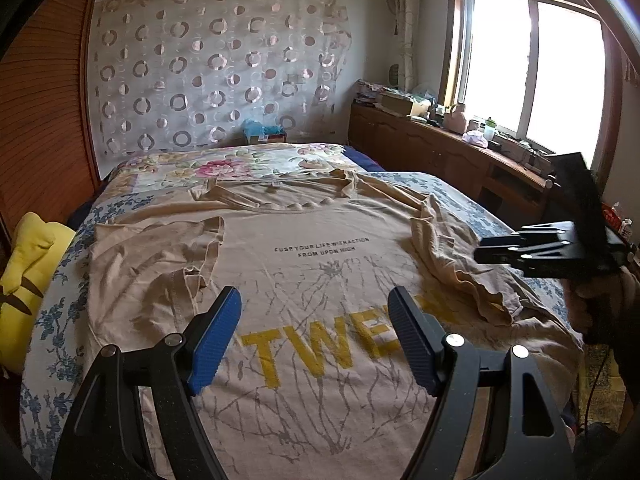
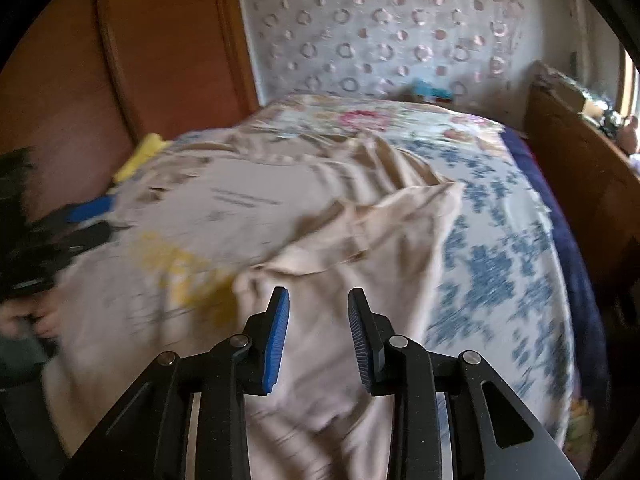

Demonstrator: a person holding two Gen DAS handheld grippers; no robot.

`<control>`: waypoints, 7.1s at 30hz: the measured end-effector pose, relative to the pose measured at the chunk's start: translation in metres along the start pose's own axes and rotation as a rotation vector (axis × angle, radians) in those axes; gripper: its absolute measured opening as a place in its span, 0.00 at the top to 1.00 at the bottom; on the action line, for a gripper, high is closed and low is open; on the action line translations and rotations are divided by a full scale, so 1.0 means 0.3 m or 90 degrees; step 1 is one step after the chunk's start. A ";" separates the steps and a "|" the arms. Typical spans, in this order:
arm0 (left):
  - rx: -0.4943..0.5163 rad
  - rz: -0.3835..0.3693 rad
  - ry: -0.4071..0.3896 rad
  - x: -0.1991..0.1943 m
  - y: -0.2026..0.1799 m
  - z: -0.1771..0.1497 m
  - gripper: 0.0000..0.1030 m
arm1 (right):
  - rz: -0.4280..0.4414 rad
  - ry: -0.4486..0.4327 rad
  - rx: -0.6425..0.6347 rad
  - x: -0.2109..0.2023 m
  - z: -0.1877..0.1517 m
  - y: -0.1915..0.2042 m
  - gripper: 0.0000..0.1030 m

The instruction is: Fold small clothes

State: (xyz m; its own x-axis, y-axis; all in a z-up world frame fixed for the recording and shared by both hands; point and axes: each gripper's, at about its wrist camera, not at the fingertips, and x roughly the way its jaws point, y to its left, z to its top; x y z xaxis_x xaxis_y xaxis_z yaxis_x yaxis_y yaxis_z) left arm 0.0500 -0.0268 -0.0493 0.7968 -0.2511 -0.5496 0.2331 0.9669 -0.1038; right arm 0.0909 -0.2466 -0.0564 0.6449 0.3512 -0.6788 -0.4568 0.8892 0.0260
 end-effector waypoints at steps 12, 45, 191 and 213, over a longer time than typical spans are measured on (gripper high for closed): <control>-0.035 0.044 0.004 -0.032 0.116 -0.019 0.26 | 0.011 0.054 -0.023 0.210 0.138 0.024 0.70; -0.033 0.074 0.018 -0.031 0.323 0.054 0.26 | -0.062 0.024 -0.003 0.292 0.110 -0.059 0.54; -0.047 0.092 0.096 -0.151 0.577 -0.061 0.37 | -0.039 0.002 0.006 -0.107 -0.110 -0.035 0.57; -0.045 0.082 0.177 -0.001 0.540 -0.105 0.37 | -0.053 0.047 0.033 0.006 -0.140 -0.093 0.49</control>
State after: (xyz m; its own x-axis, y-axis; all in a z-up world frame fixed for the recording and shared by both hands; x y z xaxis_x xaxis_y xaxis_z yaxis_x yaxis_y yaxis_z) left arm 0.0699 0.1314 -0.0921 0.6321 -0.1144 -0.7664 0.0941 0.9931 -0.0707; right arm 0.0790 -0.2832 -0.0892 0.6318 0.2546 -0.7321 -0.3700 0.9290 0.0038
